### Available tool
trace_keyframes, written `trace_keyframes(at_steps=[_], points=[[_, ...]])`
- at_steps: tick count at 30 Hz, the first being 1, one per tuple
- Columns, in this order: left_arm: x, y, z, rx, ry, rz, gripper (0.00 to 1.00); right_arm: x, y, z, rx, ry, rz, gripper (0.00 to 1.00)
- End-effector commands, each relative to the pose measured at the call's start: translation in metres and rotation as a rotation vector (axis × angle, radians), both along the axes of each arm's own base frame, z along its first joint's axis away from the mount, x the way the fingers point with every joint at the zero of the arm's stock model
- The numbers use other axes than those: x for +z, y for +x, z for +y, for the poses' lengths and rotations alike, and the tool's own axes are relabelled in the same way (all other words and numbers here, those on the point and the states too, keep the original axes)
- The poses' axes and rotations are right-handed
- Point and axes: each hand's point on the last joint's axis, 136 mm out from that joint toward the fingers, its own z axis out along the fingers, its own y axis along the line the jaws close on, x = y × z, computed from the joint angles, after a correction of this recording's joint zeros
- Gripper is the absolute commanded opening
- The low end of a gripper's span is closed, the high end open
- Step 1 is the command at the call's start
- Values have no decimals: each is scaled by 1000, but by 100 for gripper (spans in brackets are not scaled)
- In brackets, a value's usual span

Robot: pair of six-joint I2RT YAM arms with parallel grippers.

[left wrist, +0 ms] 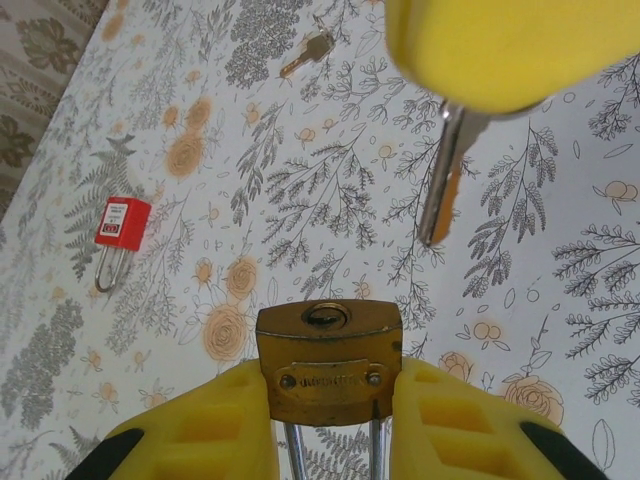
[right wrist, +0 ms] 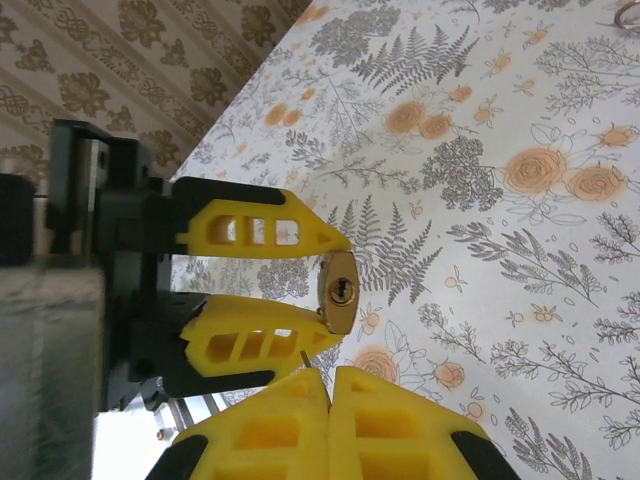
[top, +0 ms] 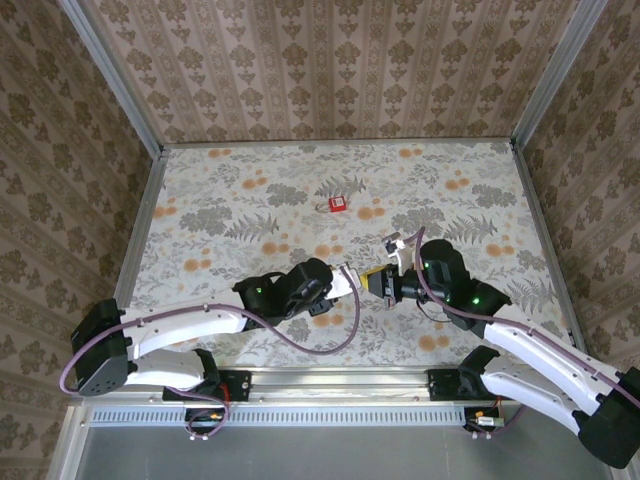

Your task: Unlock with the key

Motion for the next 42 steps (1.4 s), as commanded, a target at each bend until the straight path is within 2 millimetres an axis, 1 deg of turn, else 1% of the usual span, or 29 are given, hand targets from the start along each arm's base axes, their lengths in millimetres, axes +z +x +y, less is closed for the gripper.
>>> trace_keyframes(at_steps=[1, 3, 17, 27, 35, 42], points=[[19, 5, -2, 6, -28, -82, 26, 9, 3, 1, -5, -12, -17, 0], [19, 4, -2, 7, -22, -97, 25, 7, 4, 2, -8, -13, -5, 0], [13, 1, -8, -12, 8, -94, 25, 9, 11, 4, -34, 1, 1, 0], [14, 0, -11, -21, 15, -98, 25, 8, 17, 8, -37, 2, -1, 0], [14, -1, -12, -22, 19, -98, 25, 8, 16, 11, -27, 18, 9, 0], [16, -1, -14, -25, 20, -103, 25, 3, 16, 12, -25, 25, 28, 0]])
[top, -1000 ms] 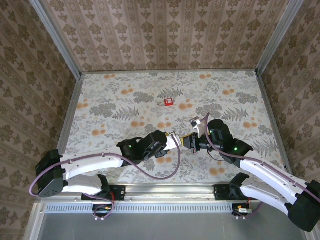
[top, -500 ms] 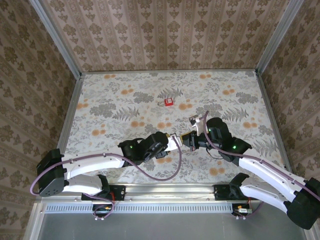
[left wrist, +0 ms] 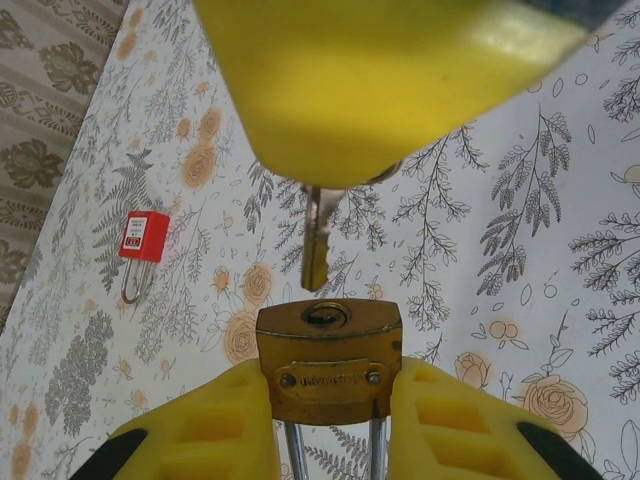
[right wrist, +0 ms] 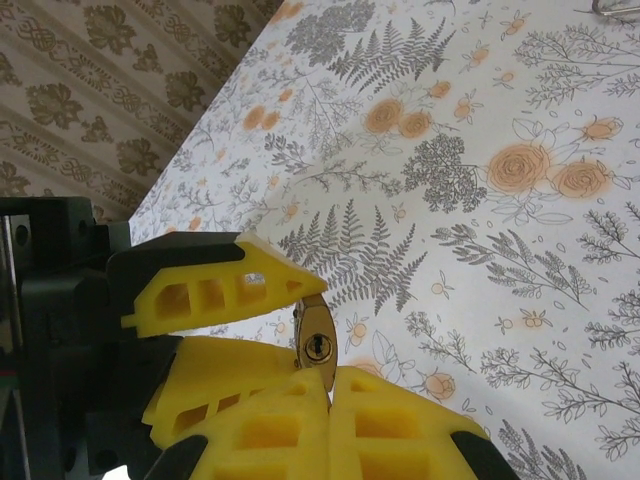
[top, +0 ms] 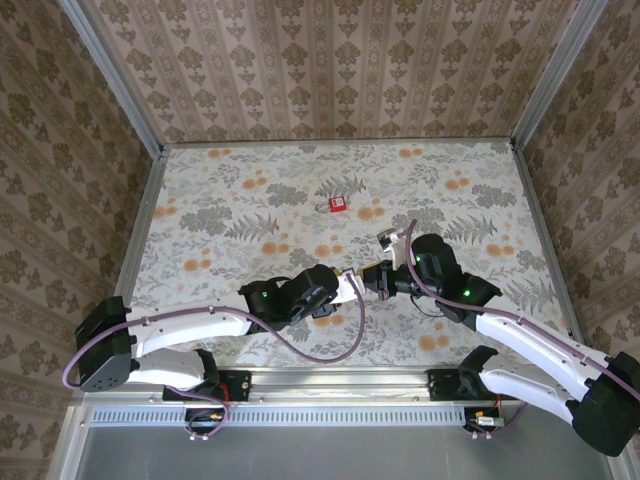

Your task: Unlock with the key

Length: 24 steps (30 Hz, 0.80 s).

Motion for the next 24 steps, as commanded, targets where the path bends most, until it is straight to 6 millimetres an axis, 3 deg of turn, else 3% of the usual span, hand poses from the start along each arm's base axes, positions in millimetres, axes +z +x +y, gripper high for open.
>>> trace_keyframes(at_steps=[1, 24], points=[[17, 1, -9, -8, -26, -34, 25, 7, 1, 6, 11, 34, -7, 0], [20, 4, -7, 0, -17, -55, 24, -5, -1, 6, 10, 20, 27, 0]])
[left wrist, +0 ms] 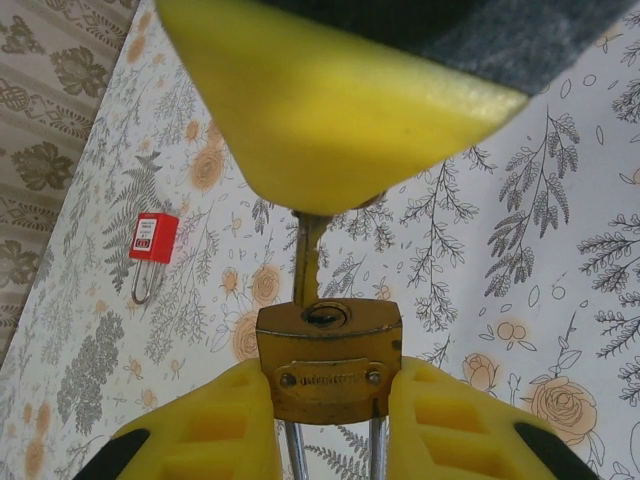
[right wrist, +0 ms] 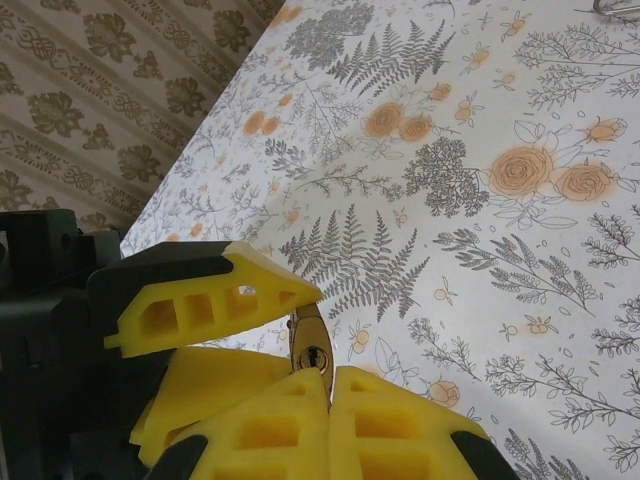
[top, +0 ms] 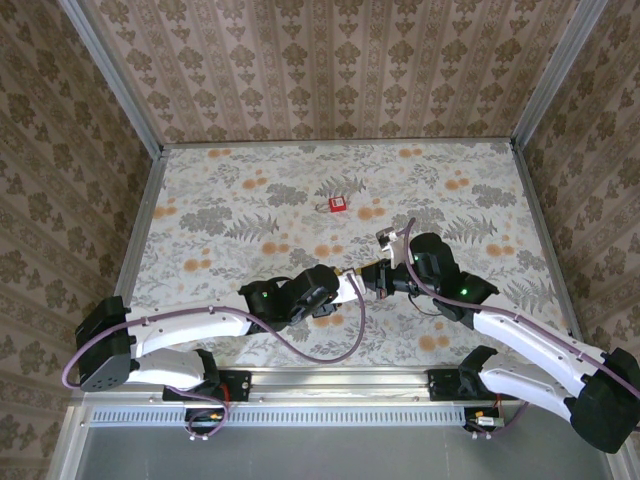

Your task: Unlock with the key

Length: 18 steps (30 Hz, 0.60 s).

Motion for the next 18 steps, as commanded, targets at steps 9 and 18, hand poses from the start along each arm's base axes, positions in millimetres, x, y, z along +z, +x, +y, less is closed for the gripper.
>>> trace_keyframes(at_steps=[9, 18], points=[[18, 3, -8, -3, -25, -40, 23, -6, -4, 4, 22, 8, 21, 0], [18, 3, -9, -3, -25, -40, 23, -9, -6, 5, 25, 14, 28, 0]])
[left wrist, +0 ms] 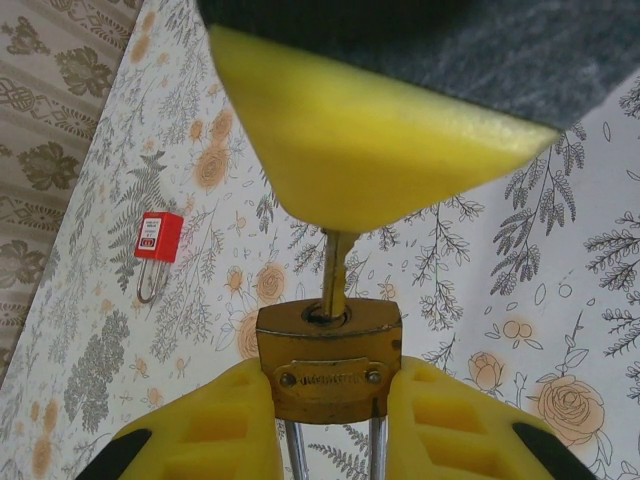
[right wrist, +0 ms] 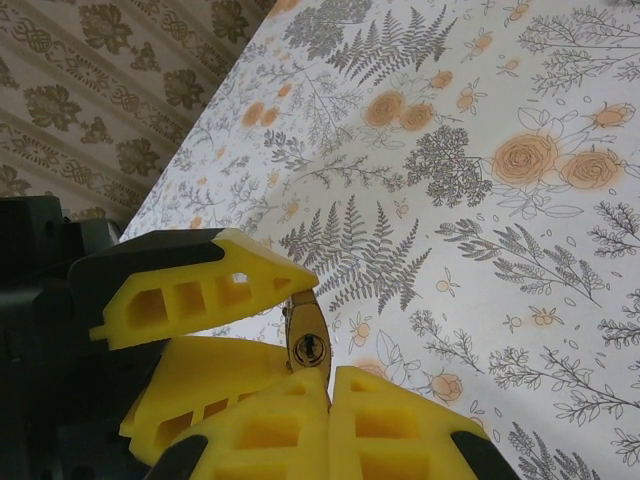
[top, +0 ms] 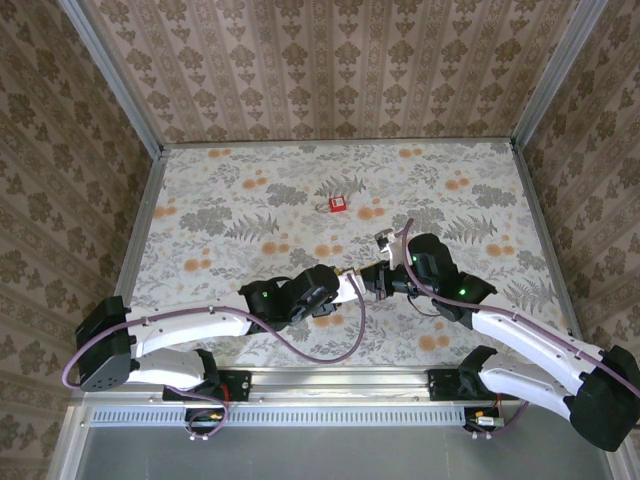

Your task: Unlock with the key

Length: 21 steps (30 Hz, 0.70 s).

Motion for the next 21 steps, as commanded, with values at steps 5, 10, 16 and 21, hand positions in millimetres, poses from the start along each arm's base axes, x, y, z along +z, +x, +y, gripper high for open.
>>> trace_keyframes(at_steps=[5, 10, 16, 21], points=[[18, 1, -9, -5, -32, -33, 23, -6, -5, 3, 17, 15, 18, 0], [19, 1, -11, -10, -31, -32, 23, -6, -4, 4, 18, 22, 19, 0], [17, 0, -12, -14, -26, -31, 23, -2, -5, 7, 26, 42, 18, 0], [17, 0, -12, -13, -29, -33, 22, -2, -6, 8, 32, 47, 23, 0]])
